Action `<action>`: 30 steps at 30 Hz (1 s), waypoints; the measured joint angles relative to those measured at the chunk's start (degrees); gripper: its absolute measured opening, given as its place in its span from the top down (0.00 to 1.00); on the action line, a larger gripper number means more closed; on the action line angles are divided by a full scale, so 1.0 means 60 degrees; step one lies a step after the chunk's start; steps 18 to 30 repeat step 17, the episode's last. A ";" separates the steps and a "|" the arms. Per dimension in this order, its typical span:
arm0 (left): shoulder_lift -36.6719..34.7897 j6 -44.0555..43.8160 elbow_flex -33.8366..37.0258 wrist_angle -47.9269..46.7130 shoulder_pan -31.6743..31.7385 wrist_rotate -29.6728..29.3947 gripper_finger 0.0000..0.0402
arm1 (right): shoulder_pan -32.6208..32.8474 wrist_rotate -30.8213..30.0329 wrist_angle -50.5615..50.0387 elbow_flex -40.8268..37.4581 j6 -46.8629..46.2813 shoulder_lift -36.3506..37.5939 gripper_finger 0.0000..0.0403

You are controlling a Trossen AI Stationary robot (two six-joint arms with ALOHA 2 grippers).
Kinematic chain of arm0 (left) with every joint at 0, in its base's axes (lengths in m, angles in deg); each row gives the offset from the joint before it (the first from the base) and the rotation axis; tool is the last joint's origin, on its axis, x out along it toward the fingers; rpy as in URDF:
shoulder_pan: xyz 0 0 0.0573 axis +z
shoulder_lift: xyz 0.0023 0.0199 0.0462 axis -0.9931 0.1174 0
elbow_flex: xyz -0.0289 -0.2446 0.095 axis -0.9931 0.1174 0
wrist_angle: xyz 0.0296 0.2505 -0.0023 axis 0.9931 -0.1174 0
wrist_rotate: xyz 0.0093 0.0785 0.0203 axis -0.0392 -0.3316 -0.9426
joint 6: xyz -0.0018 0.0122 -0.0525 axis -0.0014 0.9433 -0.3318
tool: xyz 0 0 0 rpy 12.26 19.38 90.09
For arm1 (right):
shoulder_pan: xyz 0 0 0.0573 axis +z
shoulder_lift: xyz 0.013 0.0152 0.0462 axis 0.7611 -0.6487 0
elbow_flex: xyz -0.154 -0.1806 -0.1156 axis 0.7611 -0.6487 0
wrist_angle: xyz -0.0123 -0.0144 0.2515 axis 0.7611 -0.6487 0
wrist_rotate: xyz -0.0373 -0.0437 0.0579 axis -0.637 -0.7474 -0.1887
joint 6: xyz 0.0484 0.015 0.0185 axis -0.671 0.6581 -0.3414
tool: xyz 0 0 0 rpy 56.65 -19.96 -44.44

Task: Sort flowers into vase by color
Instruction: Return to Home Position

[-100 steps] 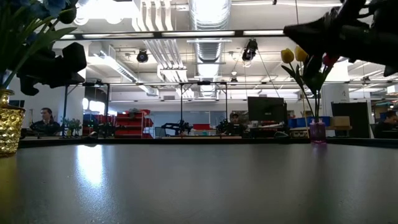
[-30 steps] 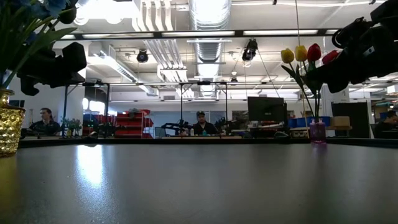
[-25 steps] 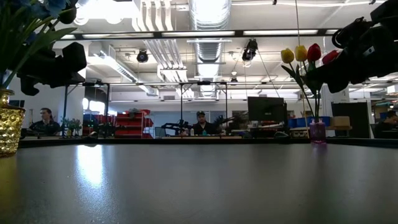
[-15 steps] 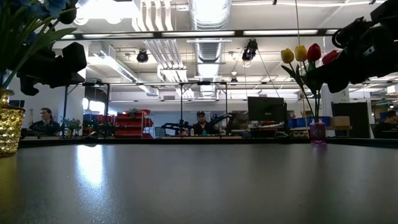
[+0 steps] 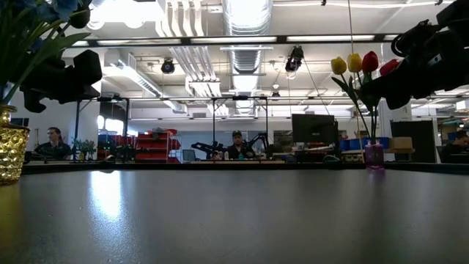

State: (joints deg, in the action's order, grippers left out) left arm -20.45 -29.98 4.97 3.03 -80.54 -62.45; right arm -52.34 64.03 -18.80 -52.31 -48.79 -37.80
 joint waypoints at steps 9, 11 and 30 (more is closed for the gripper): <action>0.0000 0.0000 0.0000 0.0000 0.0000 0.0007 1.00 | 0.0002 0.0002 0.0000 0.0002 0.0000 0.0002 0.97; 0.0000 0.0000 0.0000 0.0000 0.0000 0.0007 1.00 | 0.0000 0.0003 0.0000 0.0000 0.0000 0.0001 0.97; 0.0003 0.0000 0.0000 0.0011 0.0000 0.0063 1.00 | 0.0000 0.0000 0.0000 0.0000 -0.0003 0.0001 0.97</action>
